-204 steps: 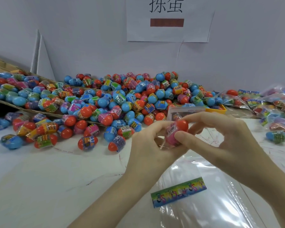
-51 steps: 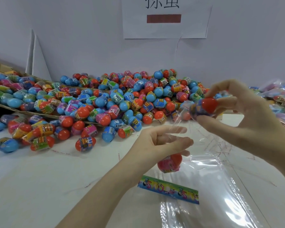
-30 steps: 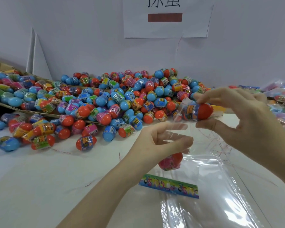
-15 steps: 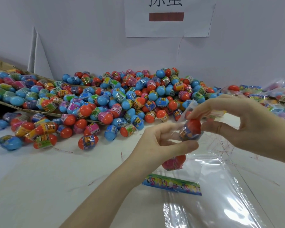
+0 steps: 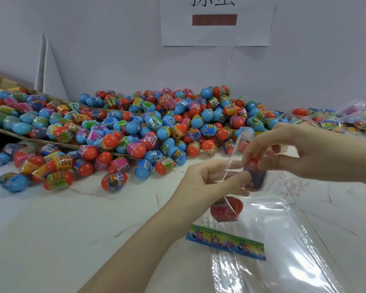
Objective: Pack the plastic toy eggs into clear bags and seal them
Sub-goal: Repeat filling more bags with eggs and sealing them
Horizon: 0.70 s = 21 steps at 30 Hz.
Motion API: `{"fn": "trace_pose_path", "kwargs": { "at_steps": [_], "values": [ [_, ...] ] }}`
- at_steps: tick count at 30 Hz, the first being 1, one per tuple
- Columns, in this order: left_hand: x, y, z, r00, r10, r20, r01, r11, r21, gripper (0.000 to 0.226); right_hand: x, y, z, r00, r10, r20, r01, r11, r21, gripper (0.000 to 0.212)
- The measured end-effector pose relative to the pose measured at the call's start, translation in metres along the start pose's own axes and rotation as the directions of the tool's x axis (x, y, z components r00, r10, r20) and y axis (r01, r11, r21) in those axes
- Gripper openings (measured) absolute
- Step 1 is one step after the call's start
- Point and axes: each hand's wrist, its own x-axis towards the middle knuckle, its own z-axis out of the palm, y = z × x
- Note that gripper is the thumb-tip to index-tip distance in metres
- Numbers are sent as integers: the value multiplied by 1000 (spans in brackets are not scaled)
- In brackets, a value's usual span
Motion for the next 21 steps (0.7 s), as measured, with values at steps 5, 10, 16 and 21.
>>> {"fn": "trace_pose_path", "kwargs": {
  "at_steps": [5,10,16,21],
  "values": [
    [2,-6,2,998,-9,-65,8,1000,-23,24,13,-3,-4,993,55,106,-26,967,-254,25],
    [4,-13,0,993,-32,-114,30,999,-18,16,17,-11,0,991,62,122,-17,939,-345,31],
    [7,-13,-2,976,-93,-198,81,994,-67,26,11,-4,6,995,51,85,-42,994,-101,30],
    [7,-11,-4,972,-118,-203,95,988,-118,29,8,-7,16,994,100,54,-88,979,-182,54]
  ]
}}
